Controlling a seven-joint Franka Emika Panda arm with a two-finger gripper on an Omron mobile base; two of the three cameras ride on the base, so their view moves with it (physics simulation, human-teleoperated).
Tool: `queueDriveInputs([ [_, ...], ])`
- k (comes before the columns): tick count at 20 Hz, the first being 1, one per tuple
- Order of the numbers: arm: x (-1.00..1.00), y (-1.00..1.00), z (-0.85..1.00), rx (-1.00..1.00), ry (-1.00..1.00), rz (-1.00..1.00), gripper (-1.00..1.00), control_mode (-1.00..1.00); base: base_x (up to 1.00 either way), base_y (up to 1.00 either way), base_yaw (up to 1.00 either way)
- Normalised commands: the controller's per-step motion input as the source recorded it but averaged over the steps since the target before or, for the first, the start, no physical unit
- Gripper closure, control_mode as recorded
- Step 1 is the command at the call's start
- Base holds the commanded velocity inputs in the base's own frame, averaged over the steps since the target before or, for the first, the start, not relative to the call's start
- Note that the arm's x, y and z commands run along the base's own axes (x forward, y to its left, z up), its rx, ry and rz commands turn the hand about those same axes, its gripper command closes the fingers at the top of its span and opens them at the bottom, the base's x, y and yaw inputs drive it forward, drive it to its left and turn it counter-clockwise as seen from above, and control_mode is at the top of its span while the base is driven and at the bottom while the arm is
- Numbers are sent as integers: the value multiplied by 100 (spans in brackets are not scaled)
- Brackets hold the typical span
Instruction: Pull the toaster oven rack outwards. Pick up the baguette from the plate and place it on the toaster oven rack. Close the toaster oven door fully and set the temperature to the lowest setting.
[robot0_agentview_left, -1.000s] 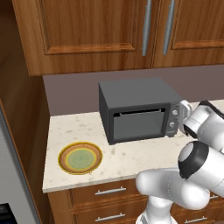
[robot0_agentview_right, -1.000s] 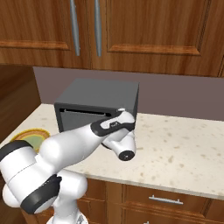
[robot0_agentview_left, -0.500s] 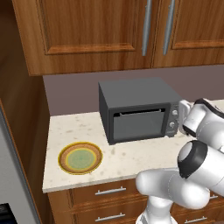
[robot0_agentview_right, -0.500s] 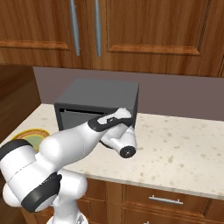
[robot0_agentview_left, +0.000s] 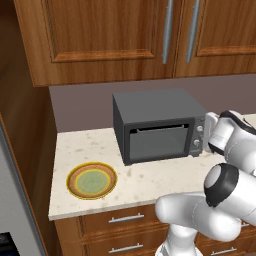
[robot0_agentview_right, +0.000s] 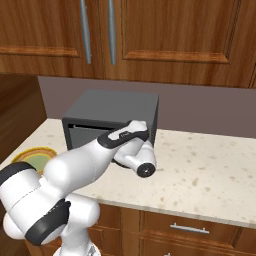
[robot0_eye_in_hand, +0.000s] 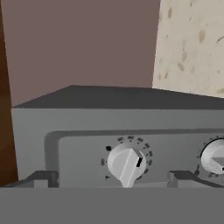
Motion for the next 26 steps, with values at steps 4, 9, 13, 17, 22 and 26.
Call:
queueDriveInputs([
  [4, 0, 0, -10, 14, 0, 0, -100, -100, 0, 0, 0],
  [9, 0, 0, -6, 0, 0, 0, -100, -100, 0, 0, 0],
  [13, 0, 0, -15, 0, 0, 0, -100, -100, 0, 0, 0],
  [17, 4, 0, -9, 2, 0, 0, -100, -100, 0, 0, 0],
  [22, 9, 0, -5, 2, 0, 0, -100, -100, 0, 0, 0],
  [26, 16, 0, 0, 2, 0, 0, -100, -100, 0, 0, 0],
])
